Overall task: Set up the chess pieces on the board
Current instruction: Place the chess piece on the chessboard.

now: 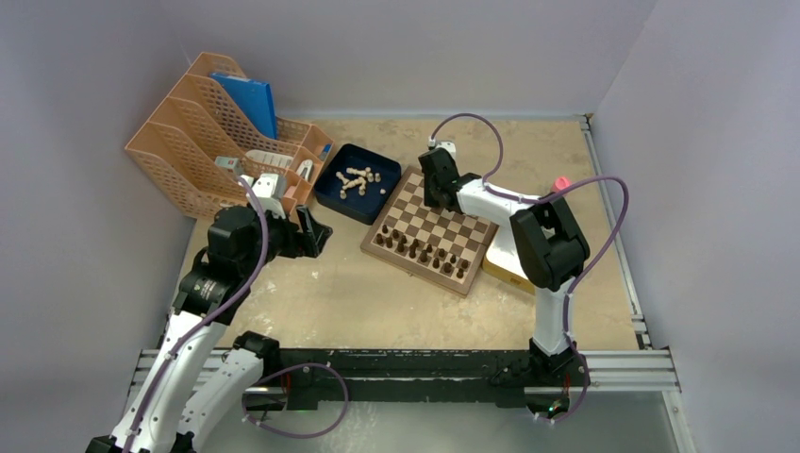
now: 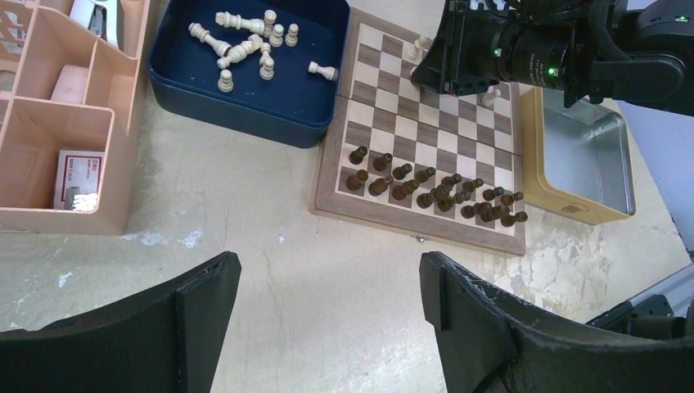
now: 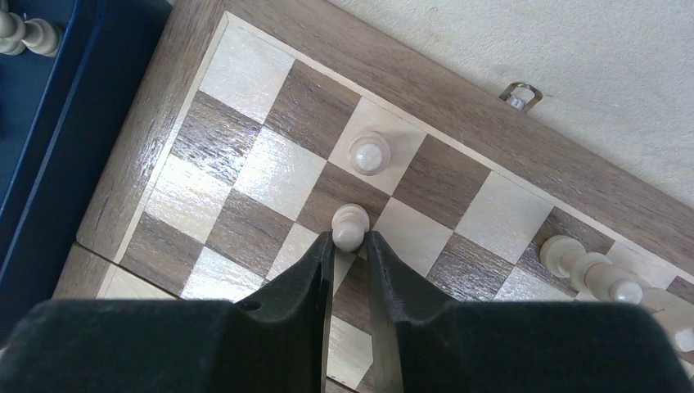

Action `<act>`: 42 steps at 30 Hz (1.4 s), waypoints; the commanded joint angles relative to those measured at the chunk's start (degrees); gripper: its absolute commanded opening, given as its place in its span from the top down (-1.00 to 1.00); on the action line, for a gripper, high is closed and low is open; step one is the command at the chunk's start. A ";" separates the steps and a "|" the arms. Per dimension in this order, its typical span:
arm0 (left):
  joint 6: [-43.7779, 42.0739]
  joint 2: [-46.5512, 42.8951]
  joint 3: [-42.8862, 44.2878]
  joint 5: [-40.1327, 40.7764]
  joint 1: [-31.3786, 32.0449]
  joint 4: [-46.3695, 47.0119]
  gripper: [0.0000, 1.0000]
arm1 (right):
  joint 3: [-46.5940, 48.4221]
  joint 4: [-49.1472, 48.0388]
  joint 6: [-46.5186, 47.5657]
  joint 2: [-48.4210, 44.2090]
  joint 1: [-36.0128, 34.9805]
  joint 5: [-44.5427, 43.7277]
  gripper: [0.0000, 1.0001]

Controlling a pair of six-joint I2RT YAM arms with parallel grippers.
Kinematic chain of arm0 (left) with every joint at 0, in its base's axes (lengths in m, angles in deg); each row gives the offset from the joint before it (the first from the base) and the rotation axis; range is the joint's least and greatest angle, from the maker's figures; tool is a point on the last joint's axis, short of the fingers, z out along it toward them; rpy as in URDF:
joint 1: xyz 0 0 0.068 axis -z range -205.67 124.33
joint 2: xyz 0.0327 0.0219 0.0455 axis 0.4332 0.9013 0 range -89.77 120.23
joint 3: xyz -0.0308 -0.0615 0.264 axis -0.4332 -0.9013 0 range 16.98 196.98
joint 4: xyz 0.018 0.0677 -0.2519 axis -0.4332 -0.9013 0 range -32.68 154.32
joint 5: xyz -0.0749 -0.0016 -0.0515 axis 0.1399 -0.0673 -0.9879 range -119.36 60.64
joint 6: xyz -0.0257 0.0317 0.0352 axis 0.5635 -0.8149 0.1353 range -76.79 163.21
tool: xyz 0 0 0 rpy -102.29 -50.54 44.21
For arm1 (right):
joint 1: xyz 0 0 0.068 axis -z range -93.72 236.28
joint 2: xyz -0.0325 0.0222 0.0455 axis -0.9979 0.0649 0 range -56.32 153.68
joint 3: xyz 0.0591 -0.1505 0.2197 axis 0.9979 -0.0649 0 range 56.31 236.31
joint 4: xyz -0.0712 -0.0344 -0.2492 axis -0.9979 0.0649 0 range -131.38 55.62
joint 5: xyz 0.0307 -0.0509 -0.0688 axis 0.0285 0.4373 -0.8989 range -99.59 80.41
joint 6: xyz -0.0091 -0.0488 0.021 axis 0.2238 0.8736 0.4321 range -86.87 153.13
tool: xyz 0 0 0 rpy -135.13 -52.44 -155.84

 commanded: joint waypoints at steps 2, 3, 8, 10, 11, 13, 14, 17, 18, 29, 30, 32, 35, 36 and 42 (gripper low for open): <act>-0.54 -0.30 0.33 -0.12 0.28 2.17 -0.61 | 1.79 0.24 -0.13 1.06 0.05 0.62 0.53; -0.55 -0.40 0.32 -0.08 0.28 2.17 -0.61 | 1.88 0.24 -0.16 1.27 0.12 0.74 0.53; -0.59 0.27 0.28 -0.56 0.28 2.50 -0.61 | 3.04 0.73 -0.19 1.40 0.08 0.79 0.53; -0.73 0.60 0.46 -0.73 0.28 2.46 -0.61 | 2.53 0.05 -0.32 0.78 0.08 0.90 0.52; -0.73 0.56 0.47 -0.66 0.28 2.43 -0.61 | 1.97 -0.27 -0.38 0.63 0.08 1.04 0.51; -0.65 0.47 0.34 -0.88 0.28 2.52 -0.61 | 2.01 -0.25 -0.41 0.97 0.13 1.32 0.49; -0.65 0.36 0.22 -0.83 0.28 2.60 -0.61 | 2.51 0.20 -0.48 1.40 0.12 1.38 0.49; -0.73 0.44 0.20 -0.70 0.28 2.61 -0.61 | 2.87 0.68 -0.57 1.61 0.08 0.68 0.49; -0.69 0.61 0.20 -0.92 0.28 2.61 -0.61 | 2.64 0.68 -0.60 1.34 0.13 0.56 0.49; -0.73 1.15 0.28 -0.54 0.28 2.31 -0.61 | 1.91 1.29 -1.06 -2.91 0.08 0.51 0.32; -0.73 1.13 0.30 -0.56 0.28 2.33 -0.61 | 1.71 1.42 -1.07 -3.52 0.08 0.61 0.31; -0.73 1.15 0.30 -0.39 0.28 2.28 -0.61 | 1.35 2.00 -1.30 -4.83 0.08 0.78 0.30; -0.65 1.08 0.34 -0.43 0.28 2.26 -0.61 | 1.09 3.26 -1.35 -7.86 0.00 1.60 0.29; -0.65 1.09 0.32 -0.39 0.28 2.18 -0.61 | 0.90 3.19 -1.33 -9.24 0.00 2.06 0.29; -0.73 1.32 0.37 0.01 0.28 2.23 -0.61 | 2.72 -0.30 -0.12 -13.66 -0.58 6.34 0.28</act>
